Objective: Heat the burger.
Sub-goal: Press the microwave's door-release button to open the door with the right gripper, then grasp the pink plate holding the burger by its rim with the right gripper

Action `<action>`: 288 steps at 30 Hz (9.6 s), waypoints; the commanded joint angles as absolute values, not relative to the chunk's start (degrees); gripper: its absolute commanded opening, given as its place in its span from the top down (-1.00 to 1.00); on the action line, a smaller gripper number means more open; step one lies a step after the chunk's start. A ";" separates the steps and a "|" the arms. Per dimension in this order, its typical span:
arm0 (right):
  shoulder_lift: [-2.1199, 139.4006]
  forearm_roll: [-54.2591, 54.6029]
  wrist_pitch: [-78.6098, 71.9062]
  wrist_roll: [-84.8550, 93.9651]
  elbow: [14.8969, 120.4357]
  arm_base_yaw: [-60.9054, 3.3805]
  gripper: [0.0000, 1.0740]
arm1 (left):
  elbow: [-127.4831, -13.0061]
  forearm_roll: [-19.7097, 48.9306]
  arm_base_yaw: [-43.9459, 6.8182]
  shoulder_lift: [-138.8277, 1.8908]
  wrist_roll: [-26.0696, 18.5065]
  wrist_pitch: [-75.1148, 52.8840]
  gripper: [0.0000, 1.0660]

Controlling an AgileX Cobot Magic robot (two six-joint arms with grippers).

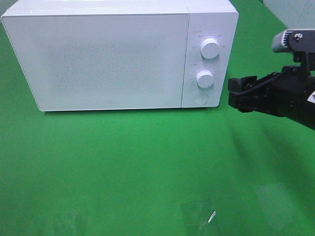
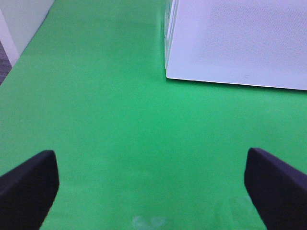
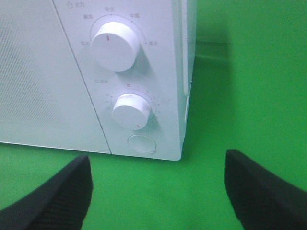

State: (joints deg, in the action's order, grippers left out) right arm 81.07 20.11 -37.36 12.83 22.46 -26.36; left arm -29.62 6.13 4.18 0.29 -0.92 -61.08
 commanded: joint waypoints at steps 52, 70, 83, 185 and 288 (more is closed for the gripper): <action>104.11 42.00 -44.86 -70.65 33.69 -40.05 1.00 | -29.56 6.19 4.30 0.52 -0.92 -61.02 -0.89; 110.87 39.13 -42.40 -70.02 42.46 -33.35 1.00 | -29.56 6.19 4.30 0.52 -0.92 -61.02 -0.89; 116.20 39.30 -42.57 -69.84 46.58 -32.66 1.00 | -29.56 6.19 4.30 0.52 -0.92 -61.02 -0.89; 124.33 35.01 -69.90 -71.51 61.19 -30.71 1.00 | -29.56 6.07 4.30 0.52 -0.92 -61.02 -0.89; 86.63 -16.73 24.06 68.30 55.58 -34.21 0.03 | -29.56 6.07 4.30 0.52 -0.92 -61.02 -0.88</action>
State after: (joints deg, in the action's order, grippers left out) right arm 87.03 -12.95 26.70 68.24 55.06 -34.21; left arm -29.62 5.90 4.18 0.29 -0.92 -61.08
